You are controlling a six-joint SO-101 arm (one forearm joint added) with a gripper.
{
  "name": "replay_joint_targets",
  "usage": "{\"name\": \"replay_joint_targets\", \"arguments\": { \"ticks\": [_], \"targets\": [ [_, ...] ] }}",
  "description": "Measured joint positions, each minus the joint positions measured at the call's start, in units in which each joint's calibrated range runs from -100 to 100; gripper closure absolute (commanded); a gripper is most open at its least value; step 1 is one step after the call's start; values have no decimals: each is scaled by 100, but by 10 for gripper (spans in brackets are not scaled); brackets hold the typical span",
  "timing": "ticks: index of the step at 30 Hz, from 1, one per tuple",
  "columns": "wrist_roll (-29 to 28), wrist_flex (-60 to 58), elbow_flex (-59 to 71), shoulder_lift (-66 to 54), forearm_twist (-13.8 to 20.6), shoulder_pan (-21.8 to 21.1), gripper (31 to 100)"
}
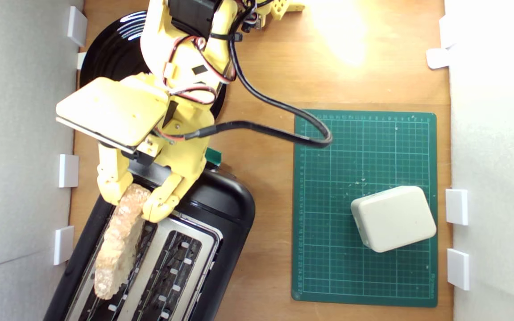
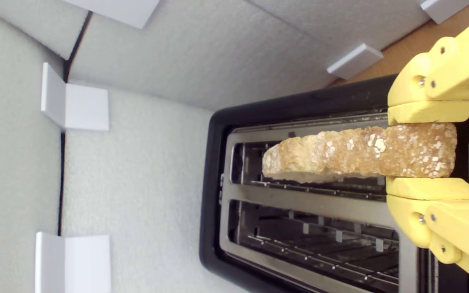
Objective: Pick bread and place in toaster
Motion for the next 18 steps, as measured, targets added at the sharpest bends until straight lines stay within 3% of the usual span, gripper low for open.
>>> {"name": "replay_joint_targets", "arguments": {
  "ticks": [8,14,18],
  "targets": [
    [0,-110,-129,445,-9,0,688],
    [0,-119,-129,462,-18,0,547],
    [0,-119,-74,454,-36,46,491]
  ]
}}
